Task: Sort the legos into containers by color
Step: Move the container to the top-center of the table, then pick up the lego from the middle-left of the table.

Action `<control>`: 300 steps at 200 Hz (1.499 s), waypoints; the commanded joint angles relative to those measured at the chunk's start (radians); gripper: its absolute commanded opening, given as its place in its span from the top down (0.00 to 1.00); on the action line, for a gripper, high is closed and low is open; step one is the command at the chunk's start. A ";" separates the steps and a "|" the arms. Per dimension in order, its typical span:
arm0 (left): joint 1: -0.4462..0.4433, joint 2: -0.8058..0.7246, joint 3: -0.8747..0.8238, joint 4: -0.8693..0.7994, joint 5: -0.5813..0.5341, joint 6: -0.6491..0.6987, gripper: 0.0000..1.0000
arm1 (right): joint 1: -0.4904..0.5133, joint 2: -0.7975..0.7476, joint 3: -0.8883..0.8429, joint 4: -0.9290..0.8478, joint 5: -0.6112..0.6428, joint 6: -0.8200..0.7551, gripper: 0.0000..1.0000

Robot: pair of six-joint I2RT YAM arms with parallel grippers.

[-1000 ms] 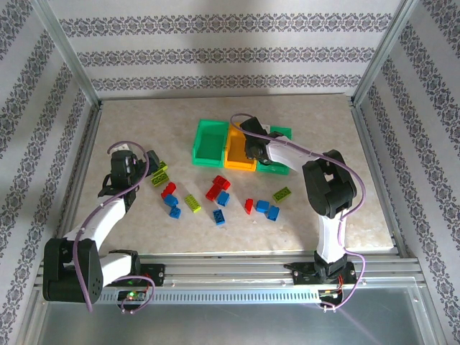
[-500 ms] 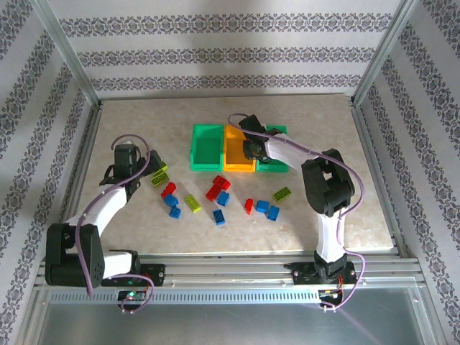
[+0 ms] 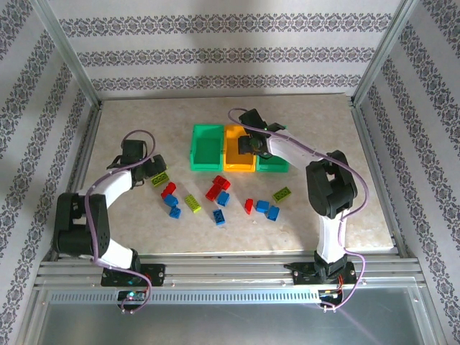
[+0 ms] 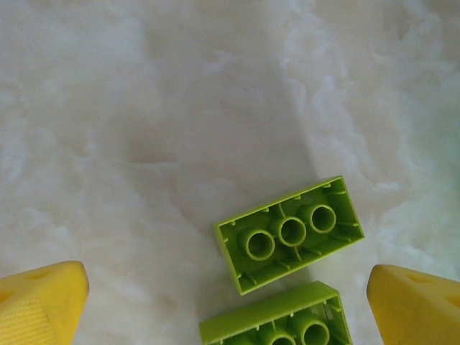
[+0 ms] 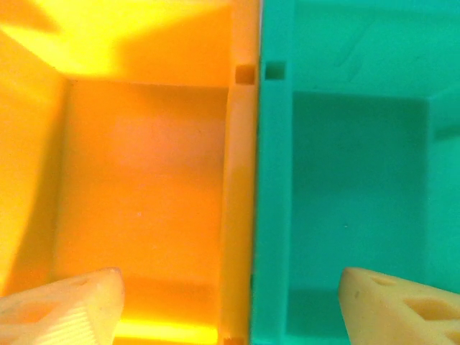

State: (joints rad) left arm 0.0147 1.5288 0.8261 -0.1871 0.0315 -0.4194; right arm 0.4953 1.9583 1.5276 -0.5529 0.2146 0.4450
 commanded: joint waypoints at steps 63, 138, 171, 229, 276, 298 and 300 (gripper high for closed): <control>-0.053 0.273 0.298 -0.313 -0.020 0.261 0.00 | 0.013 -0.352 -0.207 -0.033 0.131 0.042 0.07; -0.056 0.360 0.363 -0.341 -0.052 0.272 0.05 | 0.036 -0.516 -0.344 -0.033 0.202 0.103 0.02; -0.055 0.384 0.378 -0.345 -0.100 0.244 0.15 | 0.043 -0.539 -0.360 -0.031 0.210 0.112 0.02; -0.017 0.438 0.484 -0.387 -0.172 0.174 0.14 | 0.065 -0.529 -0.358 -0.035 0.209 0.106 0.02; 0.017 0.405 0.456 -0.364 -0.136 0.151 0.22 | 0.072 -0.515 -0.359 -0.036 0.208 0.112 0.02; 0.023 0.399 0.450 -0.367 -0.115 0.146 0.23 | 0.073 -0.496 -0.344 -0.040 0.203 0.108 0.02; 0.024 0.399 0.450 -0.368 -0.114 0.145 0.23 | 0.074 -0.493 -0.342 -0.041 0.202 0.107 0.03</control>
State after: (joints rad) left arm 0.0200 1.9484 1.2934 -0.5606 -0.0597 -0.2466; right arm 0.5545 1.4406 1.1748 -0.5762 0.3973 0.5472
